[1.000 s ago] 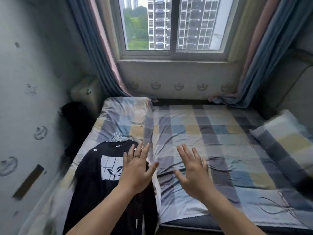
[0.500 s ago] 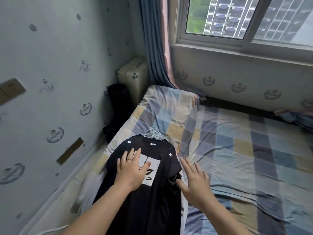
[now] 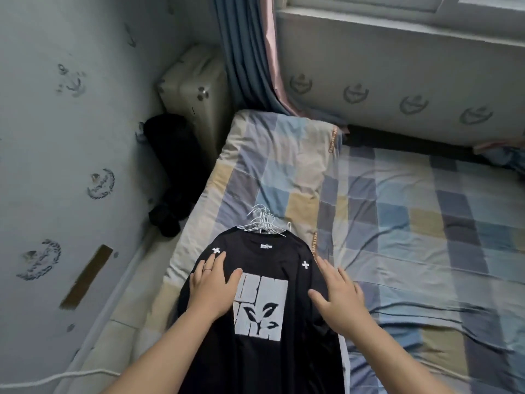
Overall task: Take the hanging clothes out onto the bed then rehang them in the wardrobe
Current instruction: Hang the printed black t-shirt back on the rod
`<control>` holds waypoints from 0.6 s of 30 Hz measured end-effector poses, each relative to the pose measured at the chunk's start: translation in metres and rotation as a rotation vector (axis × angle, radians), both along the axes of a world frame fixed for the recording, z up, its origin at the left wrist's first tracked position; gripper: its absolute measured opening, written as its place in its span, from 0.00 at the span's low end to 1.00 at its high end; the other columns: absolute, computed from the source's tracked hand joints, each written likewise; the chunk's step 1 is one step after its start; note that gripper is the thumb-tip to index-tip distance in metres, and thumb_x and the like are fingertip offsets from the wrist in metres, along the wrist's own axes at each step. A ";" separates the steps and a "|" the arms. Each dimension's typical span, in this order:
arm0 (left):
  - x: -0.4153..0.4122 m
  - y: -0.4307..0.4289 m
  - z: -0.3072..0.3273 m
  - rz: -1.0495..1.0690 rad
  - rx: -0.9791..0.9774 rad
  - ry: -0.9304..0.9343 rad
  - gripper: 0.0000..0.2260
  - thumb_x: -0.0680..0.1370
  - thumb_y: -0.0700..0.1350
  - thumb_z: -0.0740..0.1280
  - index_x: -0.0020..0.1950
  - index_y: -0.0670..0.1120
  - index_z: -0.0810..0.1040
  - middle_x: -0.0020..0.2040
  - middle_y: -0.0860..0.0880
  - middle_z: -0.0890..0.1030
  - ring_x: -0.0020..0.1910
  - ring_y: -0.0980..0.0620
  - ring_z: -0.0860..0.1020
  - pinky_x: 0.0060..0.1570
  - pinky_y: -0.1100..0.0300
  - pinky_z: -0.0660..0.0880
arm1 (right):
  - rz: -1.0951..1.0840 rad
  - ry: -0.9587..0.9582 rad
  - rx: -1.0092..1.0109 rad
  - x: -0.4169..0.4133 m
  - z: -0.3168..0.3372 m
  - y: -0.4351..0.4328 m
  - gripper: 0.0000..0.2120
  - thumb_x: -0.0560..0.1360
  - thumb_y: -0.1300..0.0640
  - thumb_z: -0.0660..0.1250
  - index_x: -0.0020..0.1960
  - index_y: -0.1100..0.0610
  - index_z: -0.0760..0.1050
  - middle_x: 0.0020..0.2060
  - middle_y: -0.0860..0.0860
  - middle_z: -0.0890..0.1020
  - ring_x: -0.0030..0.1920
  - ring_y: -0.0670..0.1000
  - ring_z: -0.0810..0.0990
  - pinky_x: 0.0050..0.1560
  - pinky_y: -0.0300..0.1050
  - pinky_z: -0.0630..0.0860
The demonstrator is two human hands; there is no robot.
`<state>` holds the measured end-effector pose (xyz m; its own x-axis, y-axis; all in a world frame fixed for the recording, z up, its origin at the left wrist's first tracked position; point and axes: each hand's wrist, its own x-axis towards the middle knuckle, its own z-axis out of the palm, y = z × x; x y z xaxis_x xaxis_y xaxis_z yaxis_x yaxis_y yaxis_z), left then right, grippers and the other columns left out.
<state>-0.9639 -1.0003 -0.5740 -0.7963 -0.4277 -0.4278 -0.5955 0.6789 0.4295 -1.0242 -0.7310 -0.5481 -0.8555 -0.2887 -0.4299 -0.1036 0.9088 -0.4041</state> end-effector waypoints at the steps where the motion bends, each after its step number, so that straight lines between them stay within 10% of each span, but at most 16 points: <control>1: -0.009 -0.010 -0.015 -0.003 0.017 -0.031 0.29 0.81 0.62 0.56 0.80 0.53 0.56 0.81 0.50 0.56 0.80 0.48 0.48 0.77 0.49 0.48 | -0.011 -0.016 0.013 -0.007 -0.011 -0.006 0.34 0.79 0.42 0.58 0.78 0.38 0.43 0.79 0.41 0.50 0.79 0.50 0.46 0.76 0.56 0.48; 18: -0.162 -0.114 -0.286 -0.151 -0.076 -0.159 0.28 0.80 0.58 0.59 0.78 0.51 0.60 0.77 0.47 0.63 0.75 0.42 0.60 0.72 0.46 0.59 | -0.078 -0.030 0.161 -0.164 -0.300 -0.067 0.33 0.77 0.48 0.62 0.79 0.49 0.54 0.77 0.49 0.60 0.76 0.54 0.58 0.72 0.59 0.60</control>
<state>-1.1255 -1.1140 -0.8604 -0.7790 -0.3441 -0.5242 -0.5404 0.7925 0.2828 -1.1887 -0.7981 -0.8477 -0.8588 -0.1477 -0.4906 -0.0207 0.9668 -0.2548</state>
